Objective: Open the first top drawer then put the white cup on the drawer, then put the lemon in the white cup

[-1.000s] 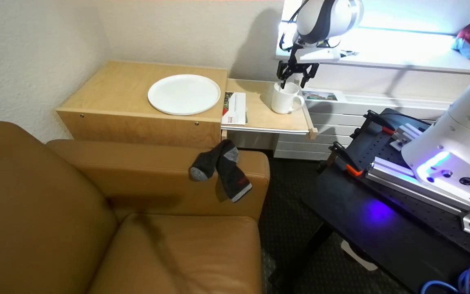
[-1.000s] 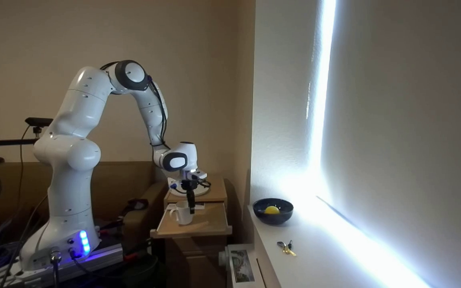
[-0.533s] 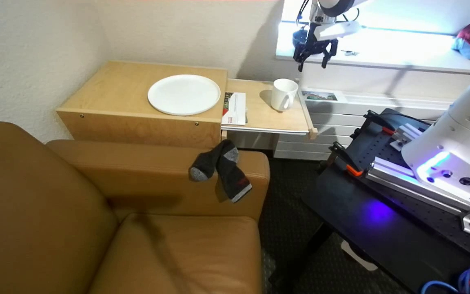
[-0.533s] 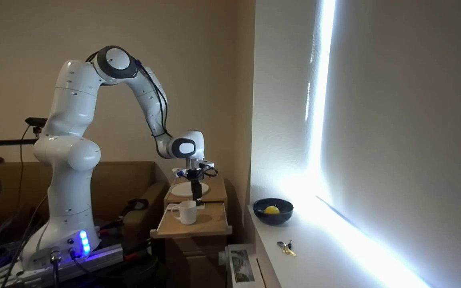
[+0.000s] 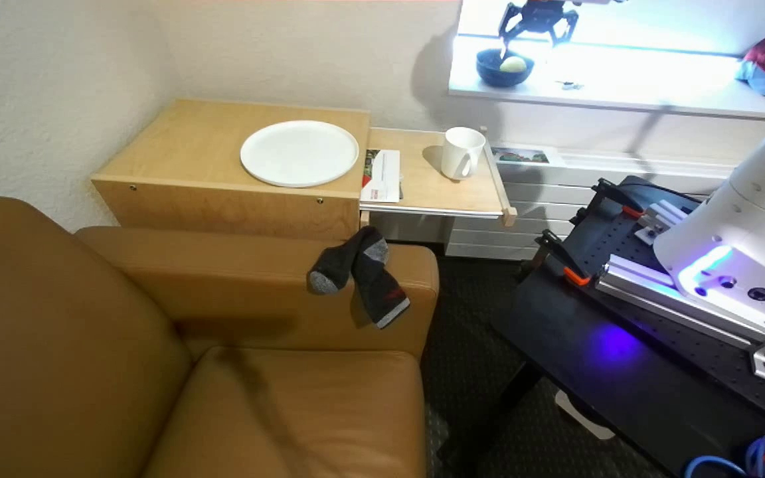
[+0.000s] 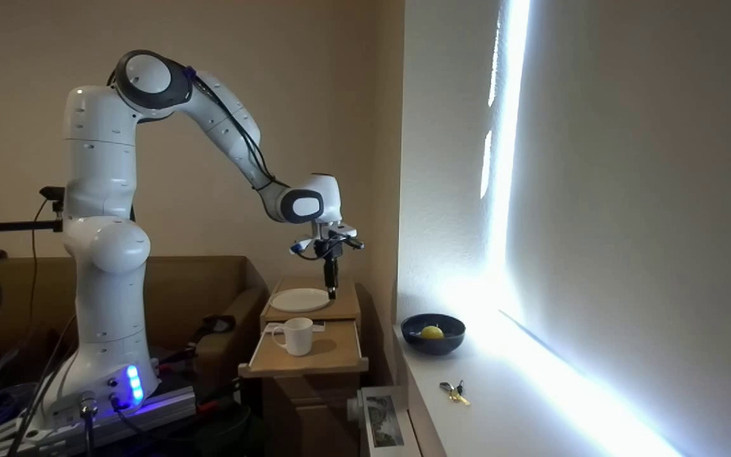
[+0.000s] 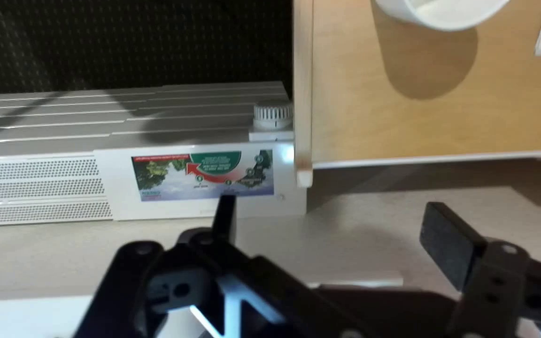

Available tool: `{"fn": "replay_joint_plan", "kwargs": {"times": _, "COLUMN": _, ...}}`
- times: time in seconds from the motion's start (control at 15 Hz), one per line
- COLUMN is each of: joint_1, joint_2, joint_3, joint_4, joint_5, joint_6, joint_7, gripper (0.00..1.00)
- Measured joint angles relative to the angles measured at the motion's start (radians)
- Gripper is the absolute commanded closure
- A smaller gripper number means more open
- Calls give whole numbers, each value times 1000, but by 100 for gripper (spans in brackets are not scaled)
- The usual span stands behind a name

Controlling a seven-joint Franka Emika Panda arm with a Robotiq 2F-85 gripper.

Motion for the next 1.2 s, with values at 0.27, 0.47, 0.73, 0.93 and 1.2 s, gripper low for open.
{"fn": "replay_joint_plan", "kwargs": {"times": 0.27, "joint_1": -92, "joint_2": 120, "joint_3": 0, "joint_4": 215, "joint_5": 107, "joint_6": -73, "joint_7": 68, "gripper": 0}}
{"fn": "replay_joint_plan", "kwargs": {"times": 0.47, "joint_1": -110, "joint_2": 213, "joint_3": 14, "joint_4": 349, "joint_5": 226, "joint_6": -130, "joint_7": 73, "gripper": 0}}
{"fn": "replay_joint_plan", "kwargs": {"times": 0.73, "joint_1": -87, "joint_2": 254, "joint_3": 13, "joint_4": 361, "joint_5": 132, "joint_6": -99, "joint_7": 190, "gripper": 0}}
{"fn": "replay_joint_plan", "kwargs": {"times": 0.93, "joint_1": -68, "joint_2": 369, "joint_3": 11, "joint_4": 420, "joint_5": 107, "joint_6": -91, "joint_7": 402, "gripper": 0}}
{"fn": "replay_joint_plan", "kwargs": {"times": 1.2, "joint_1": -95, "joint_2": 540, "joint_3": -4, "joint_4": 577, "joint_5": 158, "joint_6": -148, "joint_7": 570, "gripper": 0}}
